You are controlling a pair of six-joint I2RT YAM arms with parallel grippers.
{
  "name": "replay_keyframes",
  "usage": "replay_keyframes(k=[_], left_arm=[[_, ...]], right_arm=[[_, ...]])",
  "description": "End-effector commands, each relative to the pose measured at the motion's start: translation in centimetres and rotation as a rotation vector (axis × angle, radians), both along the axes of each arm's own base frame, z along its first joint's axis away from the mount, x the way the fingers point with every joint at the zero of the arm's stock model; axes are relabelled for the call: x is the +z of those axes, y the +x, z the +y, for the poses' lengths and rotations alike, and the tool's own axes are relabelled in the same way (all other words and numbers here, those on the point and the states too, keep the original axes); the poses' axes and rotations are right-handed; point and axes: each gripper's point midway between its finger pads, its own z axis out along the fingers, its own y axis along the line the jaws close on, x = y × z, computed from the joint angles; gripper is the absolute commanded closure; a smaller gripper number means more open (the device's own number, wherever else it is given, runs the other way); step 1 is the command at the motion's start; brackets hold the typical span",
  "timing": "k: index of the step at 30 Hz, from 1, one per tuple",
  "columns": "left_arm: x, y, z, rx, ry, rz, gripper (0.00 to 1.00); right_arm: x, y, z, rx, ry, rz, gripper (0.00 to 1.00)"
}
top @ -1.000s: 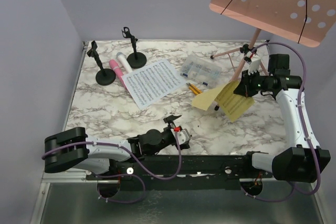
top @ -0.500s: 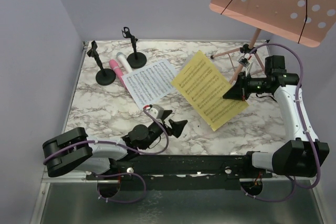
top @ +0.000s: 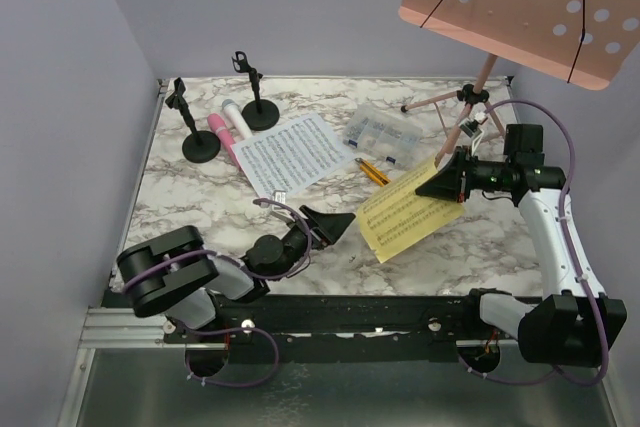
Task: Pack up the instrument practice props
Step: Place the sheet music at the center of the board.
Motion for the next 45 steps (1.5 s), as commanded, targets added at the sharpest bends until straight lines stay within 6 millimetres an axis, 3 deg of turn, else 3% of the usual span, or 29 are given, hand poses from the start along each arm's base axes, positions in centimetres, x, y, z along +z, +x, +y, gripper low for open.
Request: replay_keyframes(k=[1, 5, 9, 16, 26, 29, 34, 38, 41, 44, 45], left_arm=[[2.7, 0.5, -0.4, -0.017, -0.323, 0.117, 0.01], [0.9, 0.6, -2.2, -0.076, -0.419, 0.296, 0.01], [0.6, 0.8, -3.0, -0.103, -0.479, 0.379, 0.01], [1.7, 1.4, -2.0, -0.057, -0.537, 0.379, 0.01], [4.6, 2.1, -4.0, -0.125, -0.663, 0.401, 0.05], [5.3, 2.2, -4.2, -0.134, -0.683, 0.399, 0.20], [4.9, 2.4, -4.2, -0.131, -0.677, 0.406, 0.27], [4.8, 2.8, -3.7, -0.116, -0.663, 0.387, 0.45], [5.1, 3.1, -3.1, -0.107, -0.633, 0.344, 0.64], [5.4, 3.6, -2.4, -0.107, -0.572, 0.271, 0.98], [5.4, 3.7, -2.1, -0.105, -0.551, 0.248, 1.00]], right_arm=[[1.8, -0.4, 0.3, 0.018, 0.073, -0.057, 1.00], [1.7, -0.2, 0.0, -0.004, 0.090, -0.053, 1.00], [0.9, -0.2, -0.2, -0.018, 0.082, -0.047, 1.00], [0.6, -0.6, -0.2, -0.017, 0.086, -0.049, 1.00], [0.2, -1.9, 0.2, 0.038, 0.138, -0.035, 1.00], [-0.1, -2.2, 0.3, 0.042, 0.139, -0.045, 1.00], [0.3, -3.1, 0.5, 0.065, 0.166, -0.042, 1.00], [0.1, -3.4, 0.5, 0.068, 0.167, -0.046, 1.00], [0.0, -3.6, 0.5, 0.066, 0.164, -0.053, 1.00], [0.0, -3.7, 0.6, 0.066, 0.164, -0.056, 1.00], [0.0, -3.6, 0.5, 0.063, 0.162, -0.055, 1.00]])
